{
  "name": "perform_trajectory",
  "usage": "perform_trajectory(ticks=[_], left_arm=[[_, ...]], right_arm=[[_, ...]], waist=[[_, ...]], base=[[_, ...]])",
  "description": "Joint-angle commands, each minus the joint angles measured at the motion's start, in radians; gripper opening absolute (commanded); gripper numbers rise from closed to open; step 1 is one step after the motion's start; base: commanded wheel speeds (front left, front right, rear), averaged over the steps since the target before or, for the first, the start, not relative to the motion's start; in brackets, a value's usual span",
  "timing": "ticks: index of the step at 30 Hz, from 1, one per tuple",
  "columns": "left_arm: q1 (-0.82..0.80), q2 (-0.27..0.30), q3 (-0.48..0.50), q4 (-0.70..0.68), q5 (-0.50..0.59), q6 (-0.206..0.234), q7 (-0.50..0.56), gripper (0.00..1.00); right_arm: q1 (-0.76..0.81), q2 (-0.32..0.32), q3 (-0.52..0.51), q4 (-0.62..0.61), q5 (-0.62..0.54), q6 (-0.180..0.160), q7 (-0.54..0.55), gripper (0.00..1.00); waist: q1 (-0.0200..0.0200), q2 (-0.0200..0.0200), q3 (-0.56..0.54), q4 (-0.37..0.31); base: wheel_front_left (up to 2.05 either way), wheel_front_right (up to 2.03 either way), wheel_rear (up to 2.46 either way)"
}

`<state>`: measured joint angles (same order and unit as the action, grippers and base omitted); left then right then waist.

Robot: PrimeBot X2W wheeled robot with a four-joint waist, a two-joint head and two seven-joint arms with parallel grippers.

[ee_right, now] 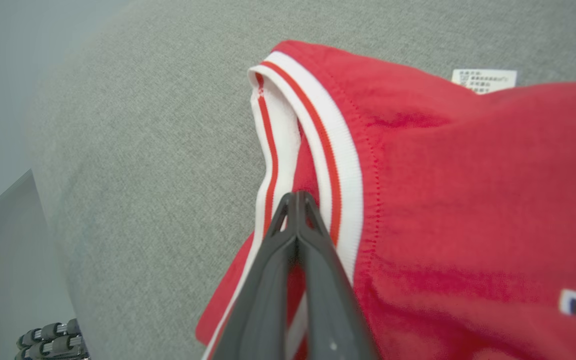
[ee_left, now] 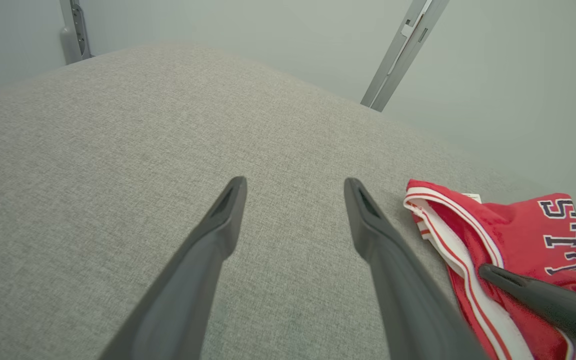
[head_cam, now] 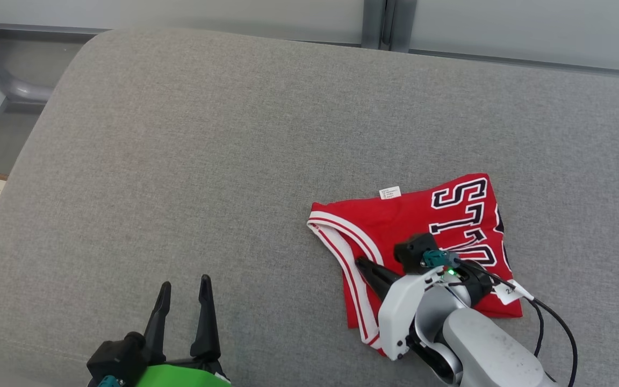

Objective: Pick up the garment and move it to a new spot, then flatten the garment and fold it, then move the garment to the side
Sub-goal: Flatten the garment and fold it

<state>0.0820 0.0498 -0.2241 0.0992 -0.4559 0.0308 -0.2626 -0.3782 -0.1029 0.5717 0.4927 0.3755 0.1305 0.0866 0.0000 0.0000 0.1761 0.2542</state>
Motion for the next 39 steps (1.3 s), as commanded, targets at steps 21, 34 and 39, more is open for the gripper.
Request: perform_trajectory(ticks=[21,34,39], left_arm=[[0.066,0.002,0.04,-0.003,0.006,0.008,-0.002,1.0],[0.058,0.002,0.031,-0.016,-0.015,0.014,-0.002,1.0],[0.04,0.002,0.034,-0.018,-0.016,0.011,-0.002,1.0]], right_arm=[[0.19,-0.066,-0.087,-0.17,-0.189,0.0,-0.147,0.0],[0.379,-0.121,-0.125,-0.351,-0.172,0.0,-0.019,0.0],[0.375,-0.119,-0.164,-0.367,-0.205,0.0,-0.003,0.0]], waist=[[0.0,0.0,-0.124,-0.035],[0.0,0.0,-0.073,-0.013],[0.0,0.0,-0.046,-0.013]], base=[[0.0,0.0,0.0],[0.0,0.0,0.0],[0.0,0.0,0.0]])
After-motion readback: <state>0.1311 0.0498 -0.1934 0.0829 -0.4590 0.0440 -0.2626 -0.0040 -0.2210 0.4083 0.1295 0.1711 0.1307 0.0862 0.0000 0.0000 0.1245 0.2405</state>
